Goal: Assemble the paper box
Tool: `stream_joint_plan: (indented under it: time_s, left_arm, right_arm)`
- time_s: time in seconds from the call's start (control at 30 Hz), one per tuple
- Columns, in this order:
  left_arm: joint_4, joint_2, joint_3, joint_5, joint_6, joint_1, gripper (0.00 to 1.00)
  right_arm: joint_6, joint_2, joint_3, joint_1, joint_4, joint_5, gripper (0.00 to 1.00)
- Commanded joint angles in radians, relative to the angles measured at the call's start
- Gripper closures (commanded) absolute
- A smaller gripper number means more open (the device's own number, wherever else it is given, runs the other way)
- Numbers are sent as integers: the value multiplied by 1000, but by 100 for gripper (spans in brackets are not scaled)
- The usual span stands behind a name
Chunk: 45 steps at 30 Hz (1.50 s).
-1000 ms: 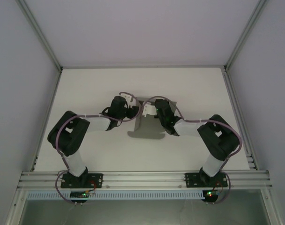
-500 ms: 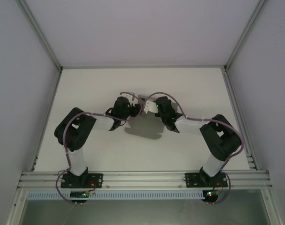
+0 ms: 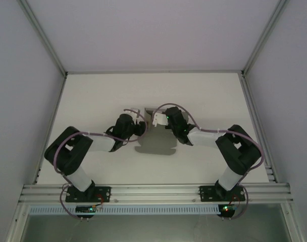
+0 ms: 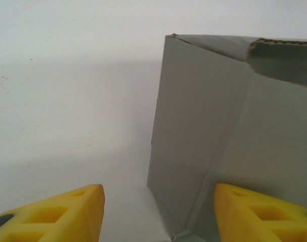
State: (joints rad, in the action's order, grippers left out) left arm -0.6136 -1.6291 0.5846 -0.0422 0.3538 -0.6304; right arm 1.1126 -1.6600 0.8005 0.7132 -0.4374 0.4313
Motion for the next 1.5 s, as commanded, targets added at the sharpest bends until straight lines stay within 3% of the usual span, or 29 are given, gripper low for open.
stream_joint_plan:
  time_s: [0.0, 0.4, 0.47, 0.8, 1.3, 1.47]
  left_arm:
    - [-17, 49, -34, 2, -54, -6, 41]
    - [-20, 143, -127, -38, -101, -3, 43]
    - [-17, 130, -114, -53, -118, -3, 49]
    - [-72, 62, -74, -90, -154, 5, 51]
    - [-212, -67, -14, 18, -183, 32, 41]
    - [-231, -105, 24, -18, -169, 33, 45]
  right_arm:
    - [95, 19, -30, 33, -68, 38, 100]
    - [277, 9, -44, 96, -252, 132, 100]
    - [275, -1, -47, 107, -259, 144, 100]
    - [248, -35, -82, 136, -270, 177, 100]
    - [188, -63, -98, 161, -198, 202, 100]
    - [173, -63, -103, 160, -182, 187, 100]
